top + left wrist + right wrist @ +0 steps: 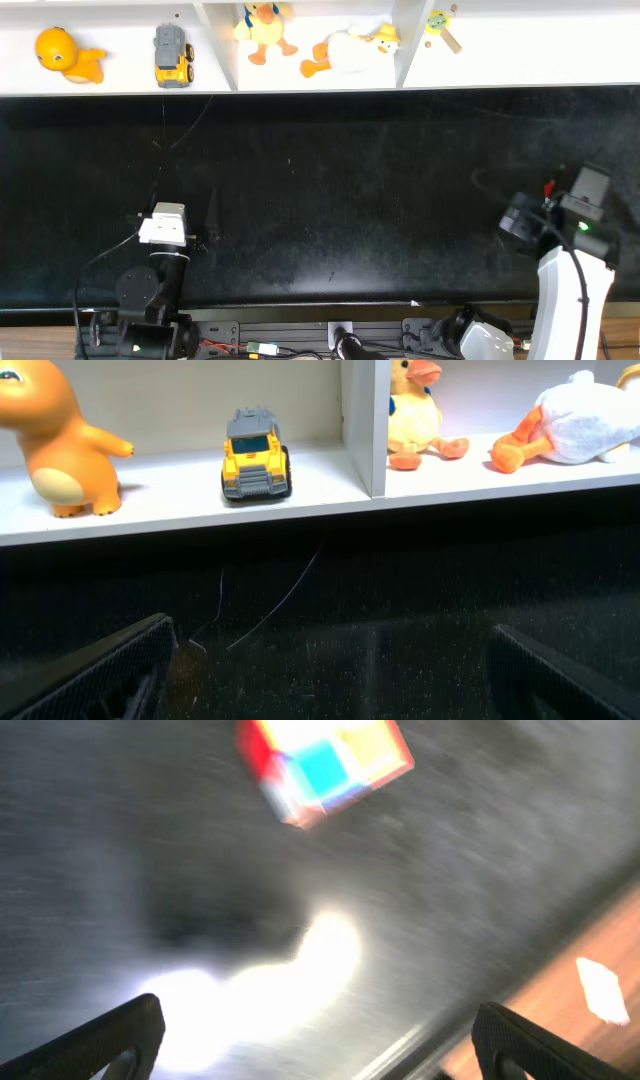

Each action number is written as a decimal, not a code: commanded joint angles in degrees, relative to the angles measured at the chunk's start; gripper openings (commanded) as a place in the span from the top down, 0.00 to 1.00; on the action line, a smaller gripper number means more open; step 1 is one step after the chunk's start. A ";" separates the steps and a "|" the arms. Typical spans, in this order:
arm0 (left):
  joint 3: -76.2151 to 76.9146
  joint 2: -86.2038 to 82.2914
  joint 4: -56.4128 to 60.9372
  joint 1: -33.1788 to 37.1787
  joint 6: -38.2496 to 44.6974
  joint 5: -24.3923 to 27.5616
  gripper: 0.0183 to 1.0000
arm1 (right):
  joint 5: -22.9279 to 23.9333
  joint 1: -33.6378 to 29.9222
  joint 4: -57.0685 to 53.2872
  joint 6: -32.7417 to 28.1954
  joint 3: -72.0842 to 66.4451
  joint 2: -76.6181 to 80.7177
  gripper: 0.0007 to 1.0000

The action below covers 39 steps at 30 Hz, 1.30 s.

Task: Store Toys

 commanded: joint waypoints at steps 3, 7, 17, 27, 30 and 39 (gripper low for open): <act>-0.09 -0.68 -0.15 -0.33 0.02 -0.31 0.00 | 4.07 -3.76 0.33 -2.14 1.95 -0.57 0.00; -0.09 -0.68 -0.15 -0.33 0.02 -0.31 0.00 | 2.32 -3.76 5.27 -2.19 1.95 -0.57 0.00; -0.09 -0.68 -0.15 -0.33 0.02 -0.31 0.00 | -20.55 -14.60 7.48 -42.80 1.99 0.96 0.00; -0.09 -0.68 -0.15 -0.33 0.02 -0.31 0.00 | -36.00 -27.39 4.50 -58.27 8.33 14.03 0.01; -0.09 -0.68 -0.15 -0.33 0.02 -0.31 0.00 | -38.64 -26.99 3.98 -56.48 11.61 17.81 0.02; -0.09 -0.68 -0.15 -0.33 0.02 -0.31 0.00 | -35.34 -25.75 8.92 -56.15 13.25 23.65 0.03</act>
